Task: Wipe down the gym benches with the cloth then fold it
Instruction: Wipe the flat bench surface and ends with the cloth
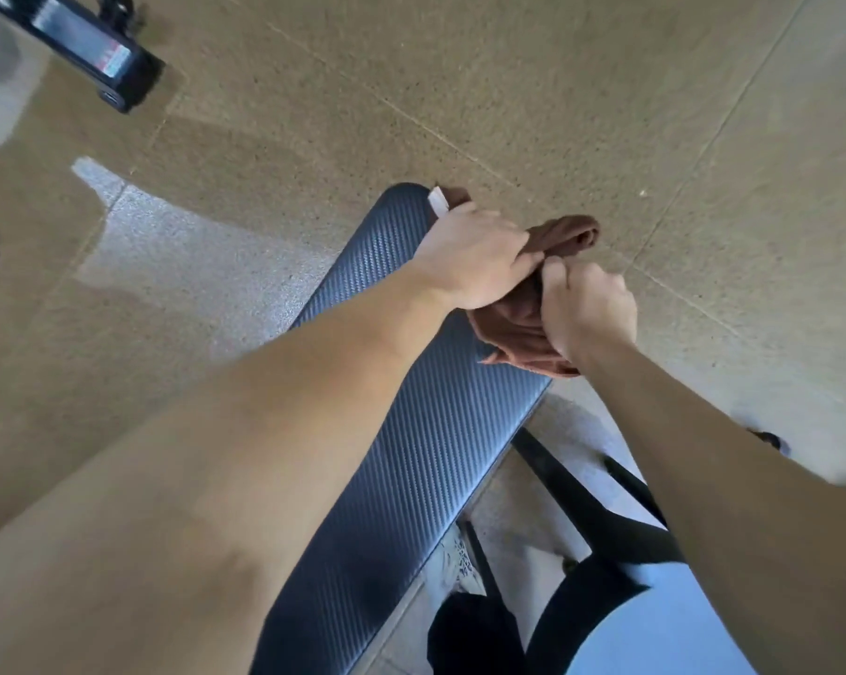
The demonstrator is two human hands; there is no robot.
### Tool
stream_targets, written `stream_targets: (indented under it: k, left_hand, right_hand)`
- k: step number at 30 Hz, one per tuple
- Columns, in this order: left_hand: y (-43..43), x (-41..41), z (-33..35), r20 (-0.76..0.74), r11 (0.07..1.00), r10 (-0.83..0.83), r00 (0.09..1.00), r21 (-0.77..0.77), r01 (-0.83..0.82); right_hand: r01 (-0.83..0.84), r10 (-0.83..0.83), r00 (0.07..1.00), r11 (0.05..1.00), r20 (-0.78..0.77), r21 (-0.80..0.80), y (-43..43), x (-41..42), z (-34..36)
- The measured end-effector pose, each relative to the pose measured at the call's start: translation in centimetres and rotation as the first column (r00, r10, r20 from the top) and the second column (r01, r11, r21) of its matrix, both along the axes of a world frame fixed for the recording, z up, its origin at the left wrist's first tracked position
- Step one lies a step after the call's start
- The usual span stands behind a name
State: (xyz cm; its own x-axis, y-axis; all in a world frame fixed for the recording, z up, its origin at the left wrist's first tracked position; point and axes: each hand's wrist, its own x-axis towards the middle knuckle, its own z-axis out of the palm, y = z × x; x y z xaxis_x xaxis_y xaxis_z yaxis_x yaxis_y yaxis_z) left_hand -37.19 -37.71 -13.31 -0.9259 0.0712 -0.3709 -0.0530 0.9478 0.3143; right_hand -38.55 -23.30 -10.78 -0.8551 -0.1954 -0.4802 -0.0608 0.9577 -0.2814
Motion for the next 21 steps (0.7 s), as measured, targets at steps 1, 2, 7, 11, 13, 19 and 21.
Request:
stream_targets:
  k: [1,2,7,11,13,19,21]
  left_hand:
    - [-1.6,-0.1,-0.2,-0.014,0.999,0.043,0.999,-0.011,-0.043]
    - [-3.3,-0.2,-0.5,-0.028,0.996,0.09,0.996,-0.022,-0.091]
    - [-8.2,0.7,-1.6,0.033,0.883,0.454,0.89,0.119,-0.455]
    - [-5.7,0.2,-1.4,0.005,0.885,0.465,0.885,-0.01,-0.465]
    - [-4.2,-0.1,-1.0,-0.012,0.921,0.371,0.929,-0.122,-0.369]
    - [3.9,-0.6,-0.6,0.053,0.973,0.107,0.993,-0.213,-0.094]
    - [7.0,-0.3,-0.6,0.033,0.985,0.07,0.997,-0.16,-0.064]
  right_hand:
    - [-0.046,0.046,0.999,0.999,-0.014,0.005,-1.8,-0.1,-0.2]
    - [-0.093,0.093,0.995,0.996,-0.034,0.005,-3.7,-0.3,-0.4]
    - [-0.232,0.225,0.968,0.971,-0.113,-0.061,-10.0,-0.9,-1.4]
    - [-0.292,0.274,0.945,0.953,-0.179,-0.082,-6.3,-0.8,-1.8]
    - [-0.242,0.225,0.952,0.968,-0.21,-0.06,-2.7,-0.2,-1.8]
    - [0.148,-0.203,0.965,0.944,-0.167,-0.296,2.2,2.8,-2.5]
    - [0.444,-0.497,0.868,0.789,-0.016,-0.424,3.5,4.3,-3.3]
